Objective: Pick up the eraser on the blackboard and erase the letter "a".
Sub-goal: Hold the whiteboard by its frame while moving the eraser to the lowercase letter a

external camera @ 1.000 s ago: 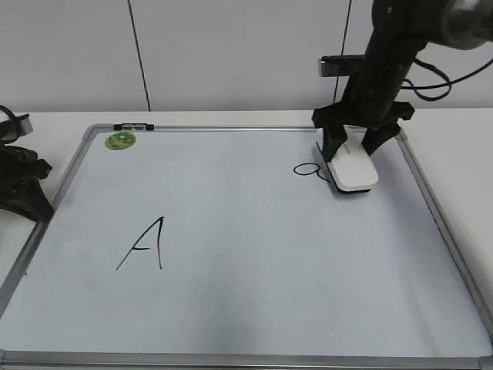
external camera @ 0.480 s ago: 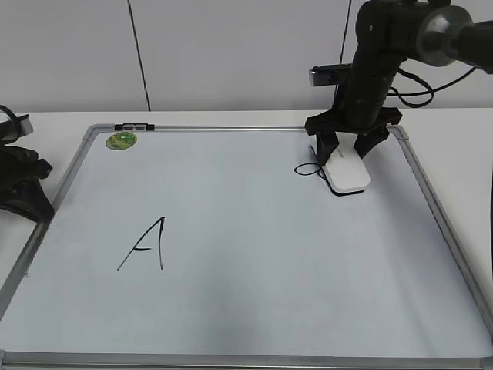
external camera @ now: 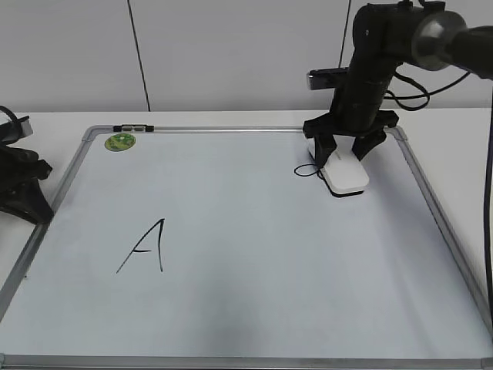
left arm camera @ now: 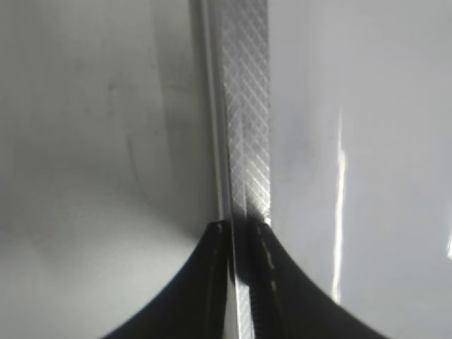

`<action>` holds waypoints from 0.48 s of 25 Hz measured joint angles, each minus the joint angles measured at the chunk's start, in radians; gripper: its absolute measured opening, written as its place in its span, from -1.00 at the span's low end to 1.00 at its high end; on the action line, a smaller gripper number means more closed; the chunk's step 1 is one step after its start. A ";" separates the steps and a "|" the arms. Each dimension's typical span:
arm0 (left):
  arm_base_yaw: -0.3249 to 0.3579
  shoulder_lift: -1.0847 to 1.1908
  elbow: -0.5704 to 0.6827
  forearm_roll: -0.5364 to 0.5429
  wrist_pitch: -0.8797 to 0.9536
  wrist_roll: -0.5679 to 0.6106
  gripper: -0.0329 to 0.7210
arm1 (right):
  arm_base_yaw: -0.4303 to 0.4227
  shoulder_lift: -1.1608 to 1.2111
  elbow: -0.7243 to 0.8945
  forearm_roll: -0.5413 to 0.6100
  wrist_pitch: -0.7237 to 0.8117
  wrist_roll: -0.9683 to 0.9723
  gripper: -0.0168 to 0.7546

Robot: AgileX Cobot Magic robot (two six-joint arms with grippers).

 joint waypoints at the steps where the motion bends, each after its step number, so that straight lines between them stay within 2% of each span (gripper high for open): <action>1: 0.000 0.000 0.000 0.000 0.000 -0.002 -0.78 | 0.000 0.003 -0.001 0.000 0.000 0.000 0.40; 8: 0.000 0.000 0.000 0.008 0.000 -0.004 -0.78 | 0.038 0.021 -0.016 -0.004 0.006 -0.002 0.40; 12: 0.000 0.000 0.000 0.009 -0.002 -0.004 -0.78 | 0.090 0.030 -0.023 0.006 0.000 -0.014 0.40</action>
